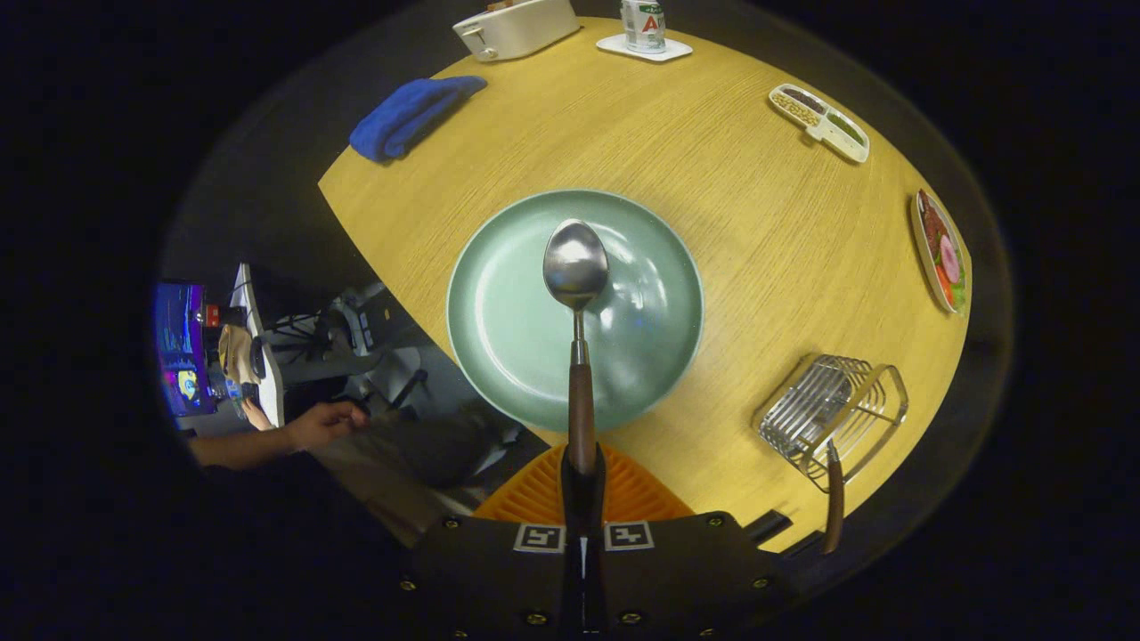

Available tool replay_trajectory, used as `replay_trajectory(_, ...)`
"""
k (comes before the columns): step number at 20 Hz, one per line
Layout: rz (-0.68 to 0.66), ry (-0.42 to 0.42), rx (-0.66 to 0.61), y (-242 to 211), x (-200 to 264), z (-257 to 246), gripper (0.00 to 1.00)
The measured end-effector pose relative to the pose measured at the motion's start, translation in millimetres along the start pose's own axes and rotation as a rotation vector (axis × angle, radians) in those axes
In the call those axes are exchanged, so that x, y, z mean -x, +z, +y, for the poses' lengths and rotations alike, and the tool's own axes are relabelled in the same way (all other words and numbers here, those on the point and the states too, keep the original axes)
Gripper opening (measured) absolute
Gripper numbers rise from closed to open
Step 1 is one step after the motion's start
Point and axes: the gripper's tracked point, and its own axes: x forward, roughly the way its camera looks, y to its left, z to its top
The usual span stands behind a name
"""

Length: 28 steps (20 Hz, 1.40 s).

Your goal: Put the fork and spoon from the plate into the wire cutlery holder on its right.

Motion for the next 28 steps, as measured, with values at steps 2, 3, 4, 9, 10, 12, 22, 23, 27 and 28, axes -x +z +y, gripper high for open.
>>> replay_trajectory(2,0.038,-0.010,0.015,-16.8,18.8,-10.5,0.02)
replay_trajectory(3,0.053,-0.016,0.020,-25.5,28.3,-16.7,0.02)
replay_trajectory(4,0.078,-0.022,0.028,-35.8,36.7,-22.8,0.02)
replay_trajectory(9,0.109,-0.041,-0.036,-69.3,78.5,-63.9,0.02)
replay_trajectory(10,0.113,-0.045,-0.057,-75.3,86.0,-73.0,0.02)
replay_trajectory(12,0.127,-0.058,-0.100,-88.0,96.8,-91.8,0.02)
replay_trajectory(22,0.287,-0.059,-0.193,-112.4,94.4,-154.0,0.02)
replay_trajectory(23,0.304,-0.067,-0.188,-109.8,89.5,-159.7,0.02)
replay_trajectory(27,0.374,-0.068,-0.155,-98.5,73.1,-173.0,0.02)
replay_trajectory(28,0.393,-0.065,-0.144,-95.0,71.4,-175.8,0.02)
